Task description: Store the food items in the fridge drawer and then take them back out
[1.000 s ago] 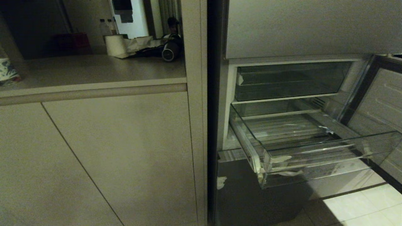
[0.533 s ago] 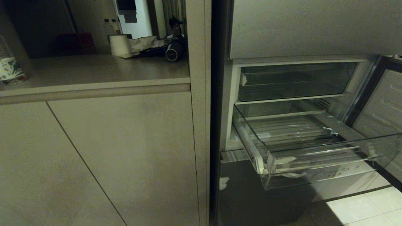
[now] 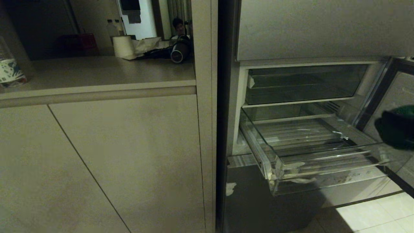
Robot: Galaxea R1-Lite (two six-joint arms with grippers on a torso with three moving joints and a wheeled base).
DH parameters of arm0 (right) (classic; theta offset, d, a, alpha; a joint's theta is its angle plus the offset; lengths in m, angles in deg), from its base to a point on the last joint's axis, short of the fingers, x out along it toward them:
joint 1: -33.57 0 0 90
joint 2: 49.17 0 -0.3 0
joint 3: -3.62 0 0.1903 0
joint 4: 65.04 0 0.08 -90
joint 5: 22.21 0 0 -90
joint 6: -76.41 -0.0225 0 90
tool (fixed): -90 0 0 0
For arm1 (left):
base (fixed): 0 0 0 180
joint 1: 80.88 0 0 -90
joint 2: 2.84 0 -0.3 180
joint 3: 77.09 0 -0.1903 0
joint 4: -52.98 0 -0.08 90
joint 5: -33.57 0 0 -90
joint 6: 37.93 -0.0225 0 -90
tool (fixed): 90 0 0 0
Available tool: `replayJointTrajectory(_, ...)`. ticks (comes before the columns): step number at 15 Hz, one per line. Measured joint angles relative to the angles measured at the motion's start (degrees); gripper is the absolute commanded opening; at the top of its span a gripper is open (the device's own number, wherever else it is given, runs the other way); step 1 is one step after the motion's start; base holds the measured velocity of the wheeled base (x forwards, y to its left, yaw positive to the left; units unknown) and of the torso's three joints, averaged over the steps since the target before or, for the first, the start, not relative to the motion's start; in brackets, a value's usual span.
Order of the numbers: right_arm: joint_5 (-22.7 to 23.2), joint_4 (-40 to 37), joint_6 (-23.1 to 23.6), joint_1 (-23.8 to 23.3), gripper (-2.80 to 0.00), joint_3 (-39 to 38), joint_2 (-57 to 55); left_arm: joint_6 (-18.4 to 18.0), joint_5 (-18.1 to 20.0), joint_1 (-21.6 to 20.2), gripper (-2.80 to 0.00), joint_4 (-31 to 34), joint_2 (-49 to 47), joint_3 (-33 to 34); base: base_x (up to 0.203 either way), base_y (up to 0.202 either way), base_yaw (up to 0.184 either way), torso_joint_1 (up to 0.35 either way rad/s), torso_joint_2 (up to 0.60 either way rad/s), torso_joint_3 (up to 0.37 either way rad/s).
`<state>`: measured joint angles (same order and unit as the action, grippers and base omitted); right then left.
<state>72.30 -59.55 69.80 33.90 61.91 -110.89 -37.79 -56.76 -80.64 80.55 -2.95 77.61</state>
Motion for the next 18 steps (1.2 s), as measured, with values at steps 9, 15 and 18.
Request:
replayJointTrajectory(9,0.45,3.11,-1.08,-0.35,-2.80,18.05,-30.35,-0.01,0.00,-0.02,-2.80,0.00,0.00,0.00,0.000,0.000,0.000,0.000,0.00,0.000)
replayJointTrajectory(15,1.43,7.61,-0.40,-0.26,0.00,22.54,-40.30,0.02,0.00,-0.02,-2.80,0.00,0.00,0.00,0.000,0.000,0.000,0.000,0.00,0.000)
replayJointTrajectory(18,1.66,8.55,-0.80,-0.27,0.00,24.13,-43.37,-0.01,0.02,-0.02,-2.80,0.00,0.00,0.00,0.000,0.000,0.000,0.000,0.00,0.000)
